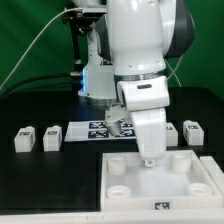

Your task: Assemble one leg

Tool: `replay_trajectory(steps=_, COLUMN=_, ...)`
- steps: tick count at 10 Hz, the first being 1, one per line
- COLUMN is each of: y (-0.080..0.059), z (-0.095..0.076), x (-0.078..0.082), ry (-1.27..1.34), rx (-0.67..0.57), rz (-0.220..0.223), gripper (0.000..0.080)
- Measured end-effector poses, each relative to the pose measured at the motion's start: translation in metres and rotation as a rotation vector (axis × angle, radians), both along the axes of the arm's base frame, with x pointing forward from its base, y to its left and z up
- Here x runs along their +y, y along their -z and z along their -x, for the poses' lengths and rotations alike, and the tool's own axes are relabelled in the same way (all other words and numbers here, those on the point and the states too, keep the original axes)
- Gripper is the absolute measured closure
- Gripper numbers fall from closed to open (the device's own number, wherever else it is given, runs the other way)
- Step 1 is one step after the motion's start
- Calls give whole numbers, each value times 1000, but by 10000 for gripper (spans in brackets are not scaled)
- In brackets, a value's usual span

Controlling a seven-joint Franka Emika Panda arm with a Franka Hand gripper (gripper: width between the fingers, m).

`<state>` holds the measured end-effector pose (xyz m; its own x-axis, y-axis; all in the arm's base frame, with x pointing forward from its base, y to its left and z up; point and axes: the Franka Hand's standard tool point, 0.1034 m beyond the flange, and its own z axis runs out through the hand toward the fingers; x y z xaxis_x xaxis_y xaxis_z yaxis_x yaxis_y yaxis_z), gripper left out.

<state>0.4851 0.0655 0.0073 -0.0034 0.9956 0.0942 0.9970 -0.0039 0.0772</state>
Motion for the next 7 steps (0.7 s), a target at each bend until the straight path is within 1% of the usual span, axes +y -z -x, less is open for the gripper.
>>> replay_trajectory(steps=1, y=0, z=-3, x=0, ry=2, rx=-3, rz=-1, gripper=744)
replay_trajectory(steps=5, y=0, z=-3, x=0, ry=40, rx=-1, rz=-4, gripper=744)
replay_trajectory(steps=6, y=0, z=-3, x=0, ry=41, rx=-1, rz=-4, gripper=648)
replay_trajectory(steps=7, y=0, z=-3, x=0, ry=42, rx=-1, rz=-4, gripper=648)
